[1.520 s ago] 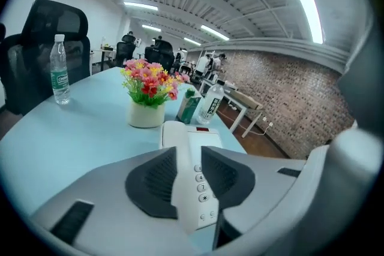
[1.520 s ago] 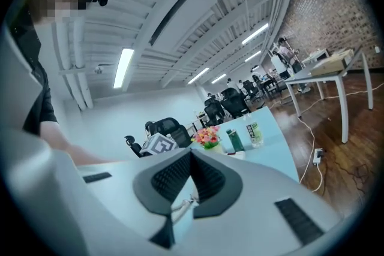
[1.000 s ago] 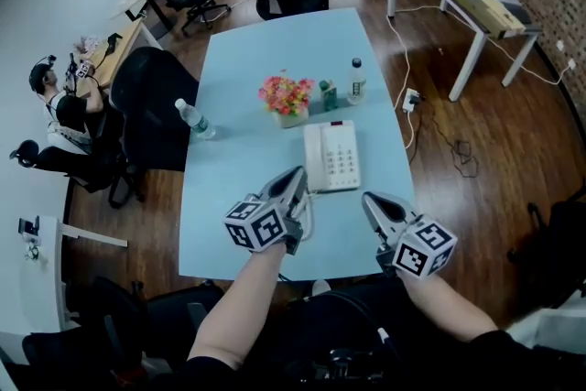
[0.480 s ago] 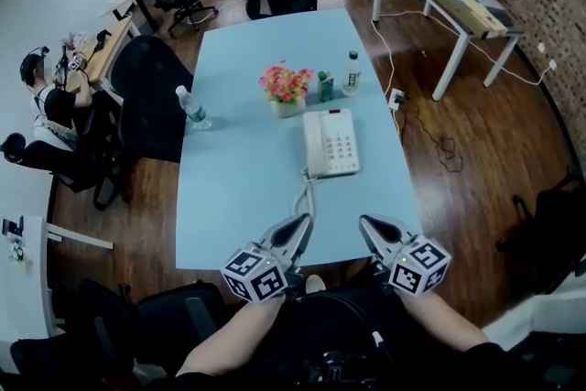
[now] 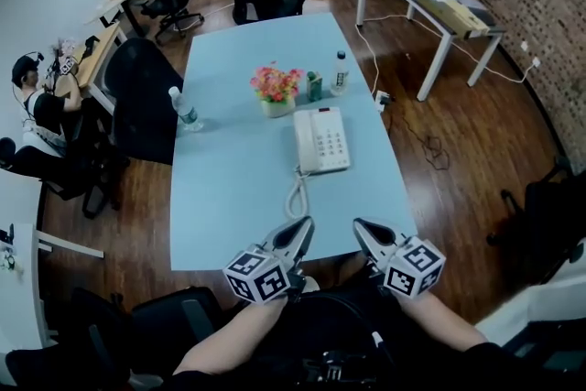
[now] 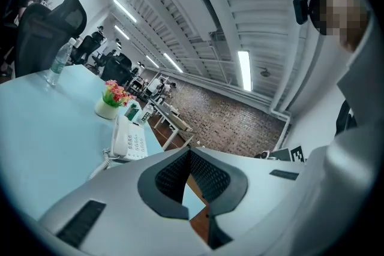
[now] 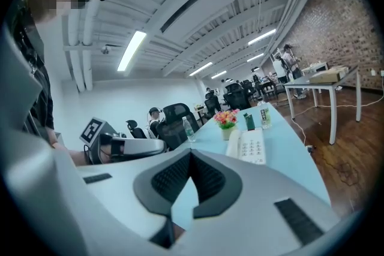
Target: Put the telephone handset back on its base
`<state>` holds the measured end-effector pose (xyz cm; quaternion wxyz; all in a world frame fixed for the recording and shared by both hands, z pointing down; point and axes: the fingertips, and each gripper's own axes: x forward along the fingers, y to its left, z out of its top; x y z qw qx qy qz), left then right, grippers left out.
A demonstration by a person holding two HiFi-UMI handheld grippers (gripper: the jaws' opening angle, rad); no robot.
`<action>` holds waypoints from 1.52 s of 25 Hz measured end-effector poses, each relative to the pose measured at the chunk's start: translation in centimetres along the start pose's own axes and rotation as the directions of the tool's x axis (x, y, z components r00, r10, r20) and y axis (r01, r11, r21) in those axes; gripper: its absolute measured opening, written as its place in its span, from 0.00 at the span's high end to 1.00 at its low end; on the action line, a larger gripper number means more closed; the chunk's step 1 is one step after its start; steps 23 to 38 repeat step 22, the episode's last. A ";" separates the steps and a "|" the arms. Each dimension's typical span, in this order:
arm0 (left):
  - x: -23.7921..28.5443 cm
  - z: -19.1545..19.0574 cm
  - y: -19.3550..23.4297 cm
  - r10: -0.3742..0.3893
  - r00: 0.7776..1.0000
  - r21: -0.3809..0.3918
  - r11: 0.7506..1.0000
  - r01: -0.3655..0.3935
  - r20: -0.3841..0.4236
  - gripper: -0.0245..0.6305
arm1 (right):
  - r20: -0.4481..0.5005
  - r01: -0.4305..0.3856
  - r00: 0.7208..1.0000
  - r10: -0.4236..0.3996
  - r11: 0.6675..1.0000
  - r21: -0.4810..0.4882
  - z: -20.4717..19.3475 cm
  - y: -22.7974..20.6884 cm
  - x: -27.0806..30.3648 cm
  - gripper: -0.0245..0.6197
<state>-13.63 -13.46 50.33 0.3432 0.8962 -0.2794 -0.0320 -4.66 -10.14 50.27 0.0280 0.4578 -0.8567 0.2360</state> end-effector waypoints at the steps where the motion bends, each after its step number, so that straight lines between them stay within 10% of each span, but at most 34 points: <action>1: 0.1 0.1 -0.1 -0.003 1.000 -0.001 1.000 0.003 0.006 0.95 | -0.008 0.000 1.000 0.000 1.000 -0.007 0.1 0.0 -0.1 0.94; 38: -1.0 0.5 -0.3 0.018 1.000 0.040 0.999 -0.018 0.005 0.95 | 0.002 -0.017 1.000 0.017 0.999 -0.029 1.0 1.2 0.3 0.94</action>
